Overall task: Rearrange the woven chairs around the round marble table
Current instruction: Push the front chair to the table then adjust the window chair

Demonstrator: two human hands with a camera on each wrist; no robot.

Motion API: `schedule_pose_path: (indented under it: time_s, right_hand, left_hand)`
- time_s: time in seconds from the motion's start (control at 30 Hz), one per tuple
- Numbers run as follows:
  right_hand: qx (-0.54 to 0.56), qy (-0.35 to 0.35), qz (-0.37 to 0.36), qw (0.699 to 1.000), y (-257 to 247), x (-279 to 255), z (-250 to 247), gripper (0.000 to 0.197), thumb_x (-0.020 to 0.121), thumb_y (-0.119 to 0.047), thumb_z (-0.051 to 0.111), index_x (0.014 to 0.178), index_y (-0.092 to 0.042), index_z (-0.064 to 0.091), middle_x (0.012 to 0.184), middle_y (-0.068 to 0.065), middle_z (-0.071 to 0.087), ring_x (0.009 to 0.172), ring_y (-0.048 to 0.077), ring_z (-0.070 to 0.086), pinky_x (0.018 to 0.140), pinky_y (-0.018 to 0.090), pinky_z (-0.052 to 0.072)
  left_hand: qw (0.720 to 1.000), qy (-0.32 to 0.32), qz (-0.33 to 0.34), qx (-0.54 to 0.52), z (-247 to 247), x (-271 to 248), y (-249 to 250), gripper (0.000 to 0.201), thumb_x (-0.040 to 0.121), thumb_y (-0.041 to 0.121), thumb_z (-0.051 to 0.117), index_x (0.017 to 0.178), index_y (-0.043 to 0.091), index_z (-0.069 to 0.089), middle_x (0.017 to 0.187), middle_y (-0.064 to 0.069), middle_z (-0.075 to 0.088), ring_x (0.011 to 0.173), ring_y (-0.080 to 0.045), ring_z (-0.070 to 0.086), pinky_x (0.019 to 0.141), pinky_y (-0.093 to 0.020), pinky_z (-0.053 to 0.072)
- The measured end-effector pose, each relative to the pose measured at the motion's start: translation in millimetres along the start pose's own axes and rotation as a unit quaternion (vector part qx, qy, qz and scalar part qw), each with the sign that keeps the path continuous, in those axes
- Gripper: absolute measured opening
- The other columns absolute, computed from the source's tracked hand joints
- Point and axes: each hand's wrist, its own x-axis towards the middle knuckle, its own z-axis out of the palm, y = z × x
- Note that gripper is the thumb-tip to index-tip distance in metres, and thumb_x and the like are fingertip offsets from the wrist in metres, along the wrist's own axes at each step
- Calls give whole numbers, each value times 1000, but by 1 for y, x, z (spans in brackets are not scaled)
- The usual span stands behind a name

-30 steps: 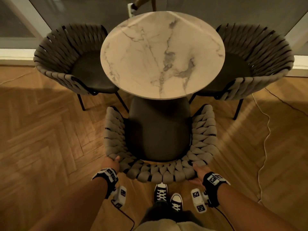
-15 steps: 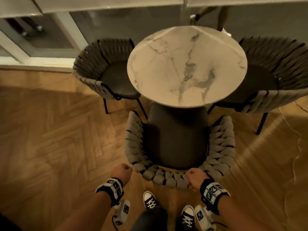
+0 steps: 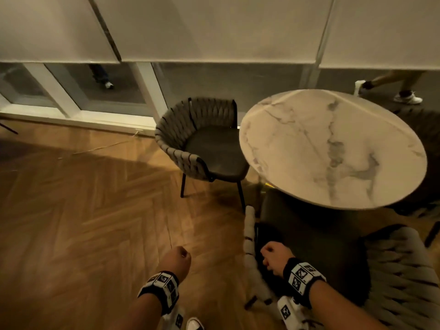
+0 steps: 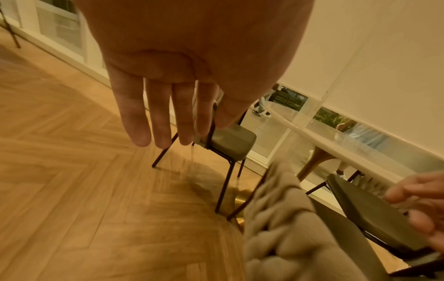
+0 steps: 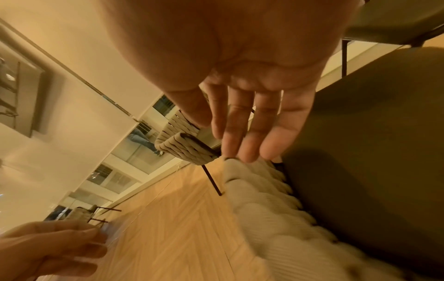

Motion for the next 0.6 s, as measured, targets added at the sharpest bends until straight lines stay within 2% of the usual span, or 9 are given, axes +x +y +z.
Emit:
schedule_pose_path:
  time_s: [0.07, 0.2, 0.27, 0.4, 0.5, 0.6]
  right_hand:
    - [1, 14, 4, 1000, -40, 13, 31, 20, 94, -34, 51, 94, -20, 65, 83, 5, 68, 70, 20, 63, 64, 33, 54]
    - [9, 19, 0, 1000, -111, 29, 78, 18, 96, -26, 48, 84, -18, 59, 77, 5, 64, 58, 15, 57, 53, 27, 50]
    - [-10, 14, -10, 1000, -144, 45, 93, 19, 94, -31, 48, 85, -22, 62, 77, 2, 68, 65, 18, 62, 63, 33, 53]
    - [-48, 8, -13, 999, -190, 89, 104, 19, 88, -39, 48, 83, -29, 64, 90, 3, 71, 86, 27, 68, 80, 41, 59]
    - [-69, 18, -21, 997, -226, 121, 101, 18, 89, -38, 47, 87, -29, 63, 97, 4, 70, 90, 26, 66, 86, 43, 57]
    - [-89, 26, -21, 995, -262, 158, 89, 19, 93, -34, 47, 100, -27, 63, 108, 5, 67, 98, 27, 63, 89, 41, 54]
  left_hand:
    - [1000, -12, 16, 6, -31, 31, -17, 20, 94, 34, 50, 96, 21, 64, 84, 2, 67, 74, -14, 63, 68, -30, 53]
    - [997, -13, 66, 39, -82, 83, -39, 22, 93, 36, 48, 99, 22, 64, 94, -2, 71, 78, -17, 65, 75, -35, 57]
    - [995, -16, 84, 52, -106, 109, -44, 25, 95, 37, 46, 109, 24, 62, 103, -1, 70, 81, -16, 66, 75, -32, 55]
    - [992, -14, 108, 57, -133, 165, -40, 33, 97, 39, 46, 126, 24, 55, 127, -3, 61, 94, -19, 65, 79, -32, 52]
    - [991, -19, 109, 70, -139, 201, -26, 36, 96, 40, 47, 128, 25, 51, 131, -3, 56, 86, -20, 64, 74, -34, 53]
    - [989, -26, 116, 85, -144, 242, -5, 39, 95, 39, 49, 132, 25, 47, 132, -3, 53, 75, -15, 63, 69, -31, 52]
